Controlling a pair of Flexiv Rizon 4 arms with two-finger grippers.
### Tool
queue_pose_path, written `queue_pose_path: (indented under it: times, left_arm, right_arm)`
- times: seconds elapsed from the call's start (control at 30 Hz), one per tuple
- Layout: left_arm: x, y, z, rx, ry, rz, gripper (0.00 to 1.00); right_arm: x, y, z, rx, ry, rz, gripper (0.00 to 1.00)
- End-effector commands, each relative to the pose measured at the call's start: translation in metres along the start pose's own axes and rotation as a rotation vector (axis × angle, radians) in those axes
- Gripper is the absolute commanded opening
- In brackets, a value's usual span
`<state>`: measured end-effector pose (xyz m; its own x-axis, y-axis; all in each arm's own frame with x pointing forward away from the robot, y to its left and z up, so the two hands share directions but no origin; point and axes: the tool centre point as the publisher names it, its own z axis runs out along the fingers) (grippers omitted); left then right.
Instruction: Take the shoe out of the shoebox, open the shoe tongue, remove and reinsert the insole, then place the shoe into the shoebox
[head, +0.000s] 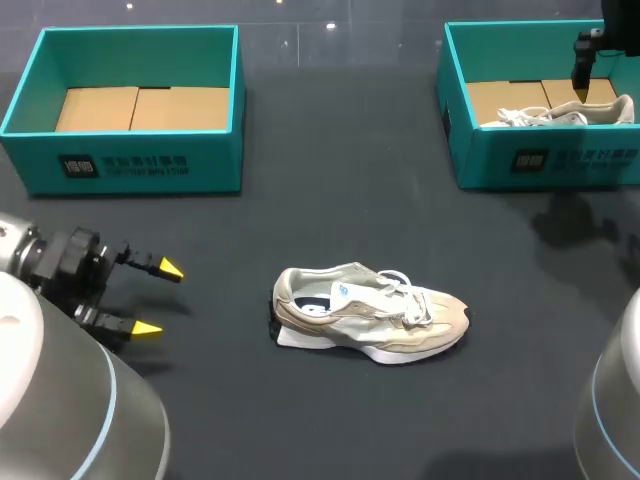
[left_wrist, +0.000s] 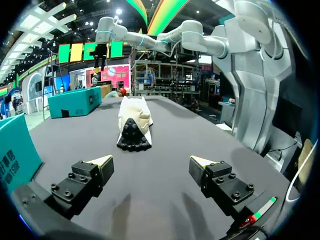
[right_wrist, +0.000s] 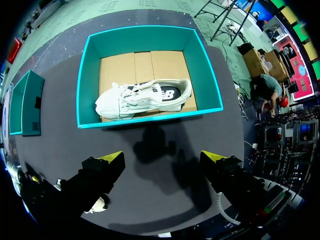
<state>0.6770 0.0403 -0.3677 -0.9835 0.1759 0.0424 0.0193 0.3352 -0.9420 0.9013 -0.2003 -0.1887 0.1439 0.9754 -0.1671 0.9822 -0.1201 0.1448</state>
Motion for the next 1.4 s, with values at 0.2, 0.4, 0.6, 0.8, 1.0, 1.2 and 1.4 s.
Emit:
queue_pose_path:
  times: [0.2,0.4,0.6,0.8,1.0,1.2,1.4]
  left_arm:
    - [0.001,0.003,0.003,0.009,-0.004,0.0,1.0]
    - [-0.002,0.009,0.007,0.058,-0.025,-0.037,1.0]
    - [-0.006,0.012,0.013,0.086,-0.054,-0.065,1.0]
    - [-0.01,0.011,0.024,0.084,-0.051,-0.068,1.0]
    - [-0.017,0.01,0.041,0.08,-0.045,-0.075,1.0]
    - [-0.02,0.008,0.057,0.08,-0.047,-0.076,1.0]
    - [-0.027,0.006,0.072,0.095,-0.077,-0.077,1.0]
  right_arm:
    - [0.0,0.0,0.0,-0.001,-0.001,0.001,1.0]
    - [0.0,0.0,0.0,-0.001,-0.001,0.001,1.0]
    - [0.0,0.0,0.0,-0.001,-0.001,0.001,1.0]
    - [0.0,0.0,0.0,-0.001,-0.001,0.001,1.0]
    - [0.0,0.0,0.0,-0.001,-0.001,0.001,1.0]
    - [0.0,0.0,0.0,-0.001,-0.001,0.001,1.0]
    - [0.0,0.0,0.0,-0.001,-0.001,0.001,1.0]
